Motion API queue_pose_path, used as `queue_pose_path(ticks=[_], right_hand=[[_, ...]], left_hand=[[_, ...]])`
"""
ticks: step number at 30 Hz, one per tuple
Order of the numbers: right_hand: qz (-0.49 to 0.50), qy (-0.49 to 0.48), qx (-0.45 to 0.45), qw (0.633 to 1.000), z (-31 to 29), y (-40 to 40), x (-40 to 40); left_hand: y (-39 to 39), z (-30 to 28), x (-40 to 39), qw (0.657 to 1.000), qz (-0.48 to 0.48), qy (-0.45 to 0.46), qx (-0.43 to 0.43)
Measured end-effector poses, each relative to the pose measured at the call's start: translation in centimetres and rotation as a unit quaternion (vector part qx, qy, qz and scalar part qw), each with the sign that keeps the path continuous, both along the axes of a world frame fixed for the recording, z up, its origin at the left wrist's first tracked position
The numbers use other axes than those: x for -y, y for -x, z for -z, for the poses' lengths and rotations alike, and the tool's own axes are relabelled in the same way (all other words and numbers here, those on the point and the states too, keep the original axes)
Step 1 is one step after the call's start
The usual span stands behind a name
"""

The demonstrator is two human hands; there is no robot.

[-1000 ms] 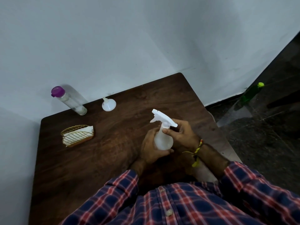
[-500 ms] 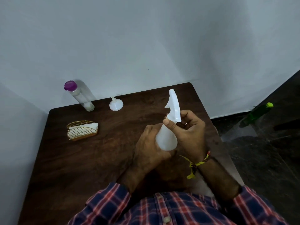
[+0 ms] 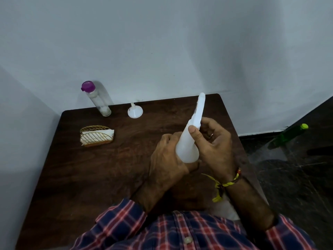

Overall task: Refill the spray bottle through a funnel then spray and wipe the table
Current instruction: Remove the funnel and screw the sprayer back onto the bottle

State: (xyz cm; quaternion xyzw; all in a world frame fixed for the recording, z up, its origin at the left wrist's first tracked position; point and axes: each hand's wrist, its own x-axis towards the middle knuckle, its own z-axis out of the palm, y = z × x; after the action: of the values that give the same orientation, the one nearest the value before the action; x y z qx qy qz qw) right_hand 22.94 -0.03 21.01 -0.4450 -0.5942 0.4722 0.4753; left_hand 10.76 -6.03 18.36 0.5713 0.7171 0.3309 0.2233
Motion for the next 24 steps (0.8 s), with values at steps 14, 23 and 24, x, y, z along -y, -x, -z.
queue_pose_path(ticks=[14, 23, 24], right_hand=[[-0.099, -0.009, 0.003, 0.995, -0.5, -0.9, 0.0], [-0.167, 0.087, -0.134, 0.973, -1.1, -1.5, -0.9], [-0.208, 0.100, -0.135, 0.964, -1.0, -1.9, -1.3]], left_hand=[[0.1, -0.9, 0.3, 0.999, 0.050, 0.005, 0.001], [0.9, -0.9, 0.6, 0.998, 0.058, 0.014, -0.007], [1.1, -0.9, 0.6, 0.998, 0.066, 0.023, -0.007]])
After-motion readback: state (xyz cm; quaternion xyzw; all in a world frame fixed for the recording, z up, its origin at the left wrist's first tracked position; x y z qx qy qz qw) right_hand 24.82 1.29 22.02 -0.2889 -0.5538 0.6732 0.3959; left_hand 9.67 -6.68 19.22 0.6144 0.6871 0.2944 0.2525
